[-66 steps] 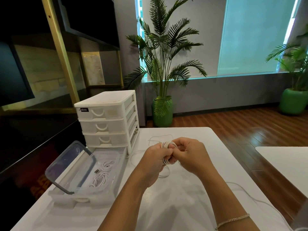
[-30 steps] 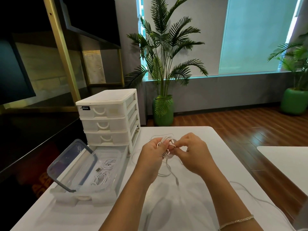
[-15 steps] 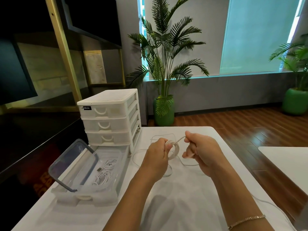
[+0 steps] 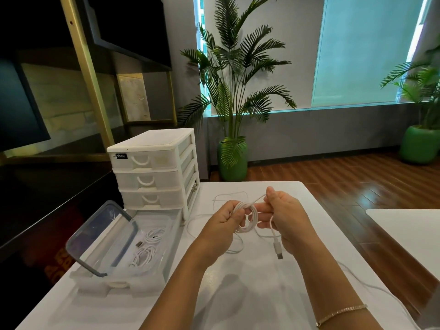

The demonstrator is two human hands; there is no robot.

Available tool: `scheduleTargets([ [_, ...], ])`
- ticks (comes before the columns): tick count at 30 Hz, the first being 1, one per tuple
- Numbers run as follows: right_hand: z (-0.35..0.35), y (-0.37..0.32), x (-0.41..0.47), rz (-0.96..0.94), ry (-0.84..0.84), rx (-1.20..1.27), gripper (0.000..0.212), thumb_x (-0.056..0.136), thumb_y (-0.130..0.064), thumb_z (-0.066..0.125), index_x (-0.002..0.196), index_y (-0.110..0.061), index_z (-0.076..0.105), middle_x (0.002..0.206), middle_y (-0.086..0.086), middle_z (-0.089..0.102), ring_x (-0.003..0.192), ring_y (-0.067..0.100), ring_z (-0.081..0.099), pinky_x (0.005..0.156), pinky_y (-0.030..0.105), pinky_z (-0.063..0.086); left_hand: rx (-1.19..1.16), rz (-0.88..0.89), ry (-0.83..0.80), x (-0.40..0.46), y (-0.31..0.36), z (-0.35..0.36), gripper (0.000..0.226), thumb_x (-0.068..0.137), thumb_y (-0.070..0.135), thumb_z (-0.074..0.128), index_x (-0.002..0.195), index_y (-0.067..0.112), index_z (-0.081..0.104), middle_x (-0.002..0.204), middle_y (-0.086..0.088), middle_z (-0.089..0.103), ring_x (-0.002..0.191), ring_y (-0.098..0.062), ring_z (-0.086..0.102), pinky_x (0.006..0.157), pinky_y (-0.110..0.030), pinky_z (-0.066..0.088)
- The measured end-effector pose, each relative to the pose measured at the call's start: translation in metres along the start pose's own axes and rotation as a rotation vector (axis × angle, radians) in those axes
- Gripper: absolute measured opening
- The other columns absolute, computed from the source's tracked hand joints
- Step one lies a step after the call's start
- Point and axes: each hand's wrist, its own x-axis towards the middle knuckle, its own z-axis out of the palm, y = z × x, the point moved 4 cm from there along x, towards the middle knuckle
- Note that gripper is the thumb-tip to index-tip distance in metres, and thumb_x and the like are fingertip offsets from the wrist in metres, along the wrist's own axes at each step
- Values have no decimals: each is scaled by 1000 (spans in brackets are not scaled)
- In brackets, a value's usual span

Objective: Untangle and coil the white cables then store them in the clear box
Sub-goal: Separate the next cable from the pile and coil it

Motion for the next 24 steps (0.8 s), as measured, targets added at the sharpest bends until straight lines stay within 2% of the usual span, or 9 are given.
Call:
scheduleTargets([
  [4, -3, 2, 2, -9, 55, 11, 30, 97, -33, 38, 85, -13, 57, 70, 7, 69, 63, 20, 65, 65, 30, 55, 279, 99, 76, 5, 1, 2, 27, 99, 31, 35, 113, 20, 55, 99, 7, 55, 86, -8, 50, 72, -10, 39],
  [7, -4, 4, 0, 65, 29, 137, 25, 96, -27, 45, 80, -14, 58, 68, 10, 68, 59, 20, 62, 61, 31, 55, 485, 214, 166, 4, 4, 0, 32, 98, 31, 39, 120, 18, 58, 112, 1, 60, 98, -7, 47, 76, -6, 34],
  [9, -3, 6, -1, 118, 7, 154, 24, 95, -26, 48, 78, -13, 59, 72, 12, 68, 61, 22, 62, 64, 33, 55, 493, 253, 189, 2, 4, -2, 35, 96, 29, 45, 129, 23, 55, 126, 2, 59, 110, -9, 49, 88, -9, 34],
  [11, 0, 7, -4, 166, -33, 196, 23, 95, -24, 50, 81, -9, 60, 73, 13, 68, 61, 22, 61, 59, 31, 54, 427, 284, 170, -1, 5, -1, 42, 95, 25, 49, 134, 38, 43, 134, 10, 51, 120, -6, 46, 97, -16, 36],
  [13, 2, 6, -6, 203, -71, 263, 23, 95, -21, 50, 84, -4, 62, 70, 13, 66, 60, 23, 59, 58, 30, 52, 411, 332, 149, -3, 8, 2, 49, 94, 21, 51, 127, 52, 33, 130, 17, 48, 117, -1, 44, 99, -18, 38],
  [14, 3, 7, -7, 210, -85, 292, 24, 95, -20, 49, 86, -2, 63, 71, 14, 66, 61, 23, 59, 60, 31, 52, 409, 370, 162, -4, 8, 3, 49, 94, 18, 52, 124, 53, 34, 127, 16, 51, 114, -1, 46, 98, -15, 39],
  [17, 2, 8, -5, 217, -94, 342, 24, 96, -15, 46, 99, 2, 63, 73, 15, 67, 61, 24, 61, 65, 34, 54, 394, 453, 222, -4, 6, 0, 36, 92, 19, 52, 120, 42, 52, 113, 2, 65, 101, -9, 57, 85, -6, 42],
  [21, 5, 10, -6, 288, -127, 455, 23, 96, -15, 47, 103, 3, 59, 60, 10, 66, 48, 20, 61, 51, 28, 53, 438, 469, 262, -5, 9, -2, 27, 91, 23, 51, 113, 22, 66, 104, 1, 66, 92, -10, 57, 77, -2, 41],
  [24, 8, 9, -7, 351, -182, 592, 38, 99, -28, 40, 123, 0, 47, 78, 14, 69, 54, 23, 68, 49, 28, 56, 482, 466, 364, -5, 10, -7, 22, 93, 16, 53, 111, 16, 67, 101, -3, 67, 86, -7, 53, 69, 2, 37],
])
